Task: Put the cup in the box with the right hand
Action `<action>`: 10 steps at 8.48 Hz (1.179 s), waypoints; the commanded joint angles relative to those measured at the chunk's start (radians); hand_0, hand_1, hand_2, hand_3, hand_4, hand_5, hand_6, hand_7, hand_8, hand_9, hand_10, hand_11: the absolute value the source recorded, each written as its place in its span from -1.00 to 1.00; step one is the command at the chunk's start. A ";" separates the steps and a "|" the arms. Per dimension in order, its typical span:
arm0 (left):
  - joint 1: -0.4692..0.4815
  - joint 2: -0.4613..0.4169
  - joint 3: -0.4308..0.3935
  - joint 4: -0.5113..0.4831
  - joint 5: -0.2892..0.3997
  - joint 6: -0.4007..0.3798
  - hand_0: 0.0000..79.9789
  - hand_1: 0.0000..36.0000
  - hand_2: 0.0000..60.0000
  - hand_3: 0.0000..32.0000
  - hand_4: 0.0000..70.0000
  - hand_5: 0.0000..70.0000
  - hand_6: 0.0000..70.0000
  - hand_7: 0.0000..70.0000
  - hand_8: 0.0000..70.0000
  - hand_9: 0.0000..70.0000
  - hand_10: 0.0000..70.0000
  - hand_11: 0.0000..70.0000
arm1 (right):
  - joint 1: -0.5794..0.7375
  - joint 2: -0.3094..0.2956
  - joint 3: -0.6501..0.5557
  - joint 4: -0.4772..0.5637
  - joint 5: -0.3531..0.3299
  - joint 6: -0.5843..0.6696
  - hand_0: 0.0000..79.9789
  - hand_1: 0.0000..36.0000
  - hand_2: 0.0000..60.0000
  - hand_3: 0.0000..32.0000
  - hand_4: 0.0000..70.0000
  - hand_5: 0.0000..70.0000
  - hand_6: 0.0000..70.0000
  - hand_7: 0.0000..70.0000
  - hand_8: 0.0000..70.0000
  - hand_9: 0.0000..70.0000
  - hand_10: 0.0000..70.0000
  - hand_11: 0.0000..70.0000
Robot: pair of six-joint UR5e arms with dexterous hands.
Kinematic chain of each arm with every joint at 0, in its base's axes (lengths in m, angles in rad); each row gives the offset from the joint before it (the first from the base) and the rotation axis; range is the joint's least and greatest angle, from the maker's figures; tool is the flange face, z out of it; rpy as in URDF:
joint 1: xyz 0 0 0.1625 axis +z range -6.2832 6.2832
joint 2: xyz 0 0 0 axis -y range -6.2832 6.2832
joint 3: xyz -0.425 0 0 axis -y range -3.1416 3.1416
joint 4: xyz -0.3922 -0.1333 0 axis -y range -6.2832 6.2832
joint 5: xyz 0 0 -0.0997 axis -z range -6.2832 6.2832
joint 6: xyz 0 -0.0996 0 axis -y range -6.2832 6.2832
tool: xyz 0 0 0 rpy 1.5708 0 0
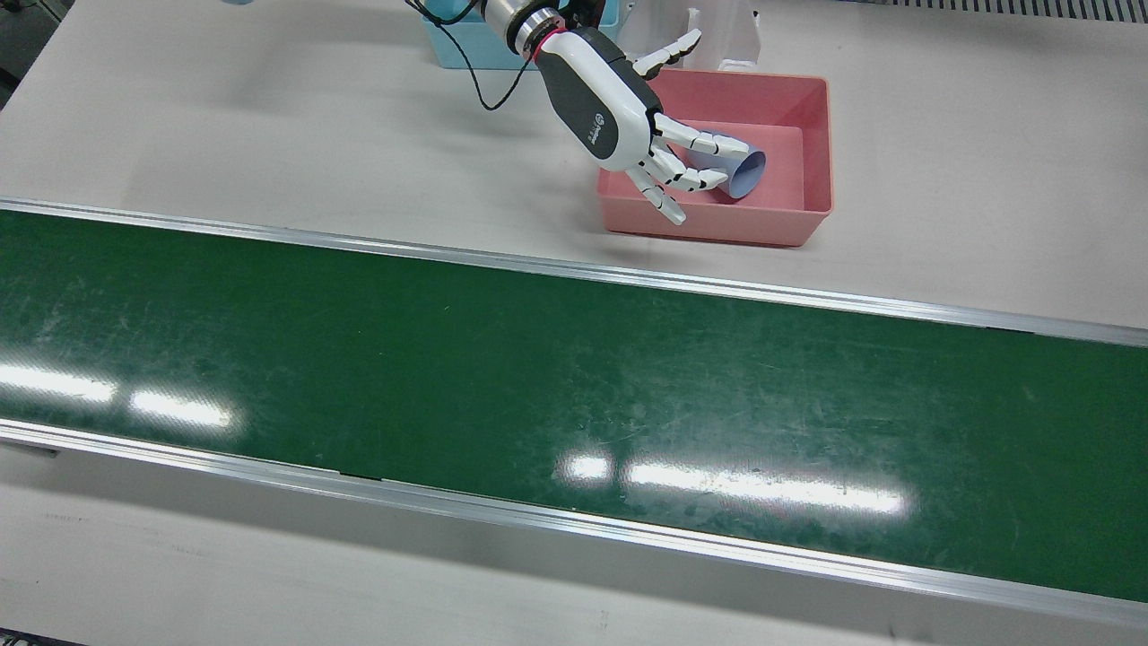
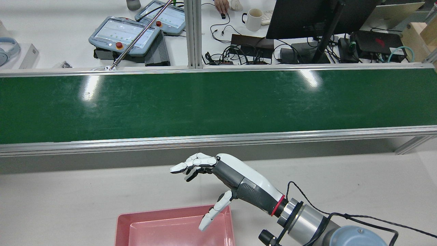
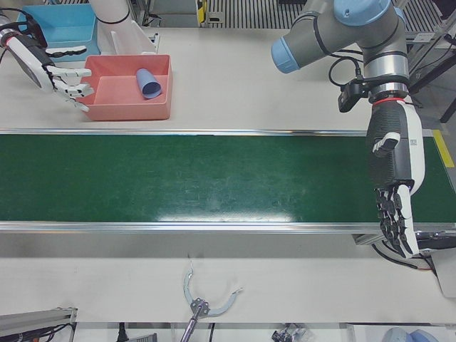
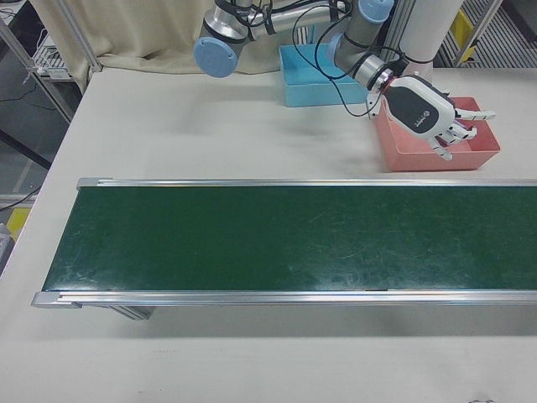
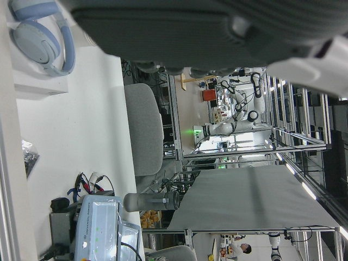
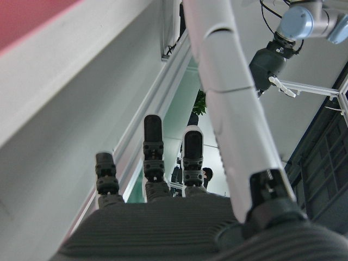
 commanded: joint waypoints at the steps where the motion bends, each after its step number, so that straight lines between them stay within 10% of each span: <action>1: -0.002 0.000 0.000 0.000 -0.001 0.000 -1.00 -1.00 -1.00 -1.00 -1.00 -1.00 -1.00 -1.00 -1.00 -1.00 -1.00 -1.00 | 0.134 -0.048 0.052 0.000 -0.033 0.091 1.00 1.00 1.00 -1.00 0.19 -0.47 -0.34 1.00 -0.02 0.35 -0.46 -0.11; 4: 0.000 0.000 0.000 0.000 -0.001 0.000 -1.00 -1.00 -1.00 -1.00 -1.00 -1.00 -1.00 -1.00 -1.00 -1.00 -1.00 -1.00 | 0.242 -0.090 0.052 0.015 -0.025 0.147 0.99 1.00 1.00 -1.00 0.10 -0.43 -0.21 1.00 0.15 0.56 -0.19 0.26; 8: -0.002 0.000 0.000 0.000 0.001 0.000 -1.00 -1.00 -1.00 -1.00 -1.00 -1.00 -1.00 -1.00 -1.00 -1.00 -1.00 -1.00 | 0.354 -0.140 -0.006 0.055 0.089 0.262 1.00 1.00 0.74 -1.00 -0.22 -0.43 -0.32 1.00 0.05 0.37 -0.33 0.08; 10: 0.000 0.000 0.000 0.000 0.001 0.000 -1.00 -1.00 -1.00 -1.00 -1.00 -1.00 -1.00 -1.00 -1.00 -1.00 -1.00 -1.00 | 0.423 -0.139 -0.182 0.240 0.087 0.331 1.00 1.00 0.58 -1.00 -0.23 -0.50 -0.40 1.00 -0.03 0.24 -0.33 0.07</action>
